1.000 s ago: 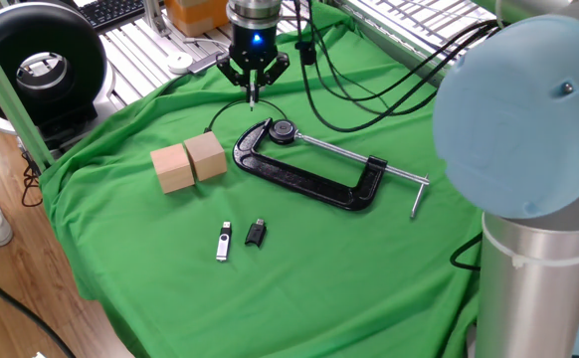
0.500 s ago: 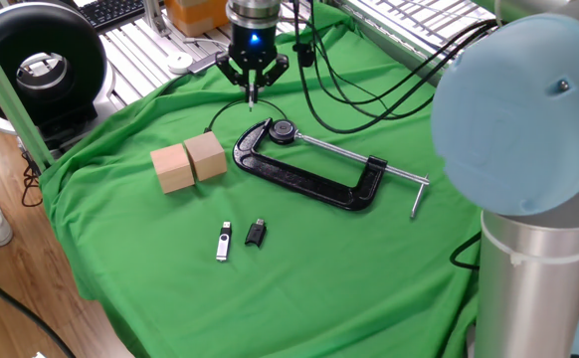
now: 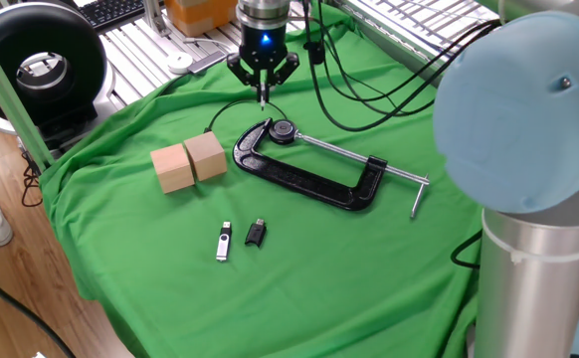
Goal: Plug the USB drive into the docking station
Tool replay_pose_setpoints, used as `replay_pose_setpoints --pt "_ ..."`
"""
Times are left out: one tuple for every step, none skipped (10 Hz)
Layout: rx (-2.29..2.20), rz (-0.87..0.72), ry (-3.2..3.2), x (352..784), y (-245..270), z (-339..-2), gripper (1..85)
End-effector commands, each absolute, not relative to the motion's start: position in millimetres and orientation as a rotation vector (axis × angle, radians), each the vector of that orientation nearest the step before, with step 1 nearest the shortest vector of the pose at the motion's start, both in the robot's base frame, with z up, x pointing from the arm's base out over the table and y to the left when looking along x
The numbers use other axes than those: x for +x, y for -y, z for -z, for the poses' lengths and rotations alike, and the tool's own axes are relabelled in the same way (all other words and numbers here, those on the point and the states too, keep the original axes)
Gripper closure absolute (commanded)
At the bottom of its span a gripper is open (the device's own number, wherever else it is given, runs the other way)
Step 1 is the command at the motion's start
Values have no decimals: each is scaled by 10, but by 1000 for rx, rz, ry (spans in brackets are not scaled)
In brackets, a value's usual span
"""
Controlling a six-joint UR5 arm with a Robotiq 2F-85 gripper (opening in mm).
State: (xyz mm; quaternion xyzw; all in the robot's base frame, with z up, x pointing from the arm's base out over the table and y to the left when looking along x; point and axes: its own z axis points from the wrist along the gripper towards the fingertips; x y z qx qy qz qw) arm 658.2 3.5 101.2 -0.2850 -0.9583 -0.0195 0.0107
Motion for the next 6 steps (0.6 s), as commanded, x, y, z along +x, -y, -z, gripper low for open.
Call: replay_pose_setpoints --pt "-855 103 2996 6615 -142 -1063 840" --pt "-842 114 2994 6623 -211 -1090 840" --pt "-808 112 3000 6626 -262 -1116 840" --pt "-770 123 3012 6640 -310 -1129 840" --pt "-732 126 3020 6641 -336 -1137 840" --pt "-607 66 3057 6631 -229 -1130 840"
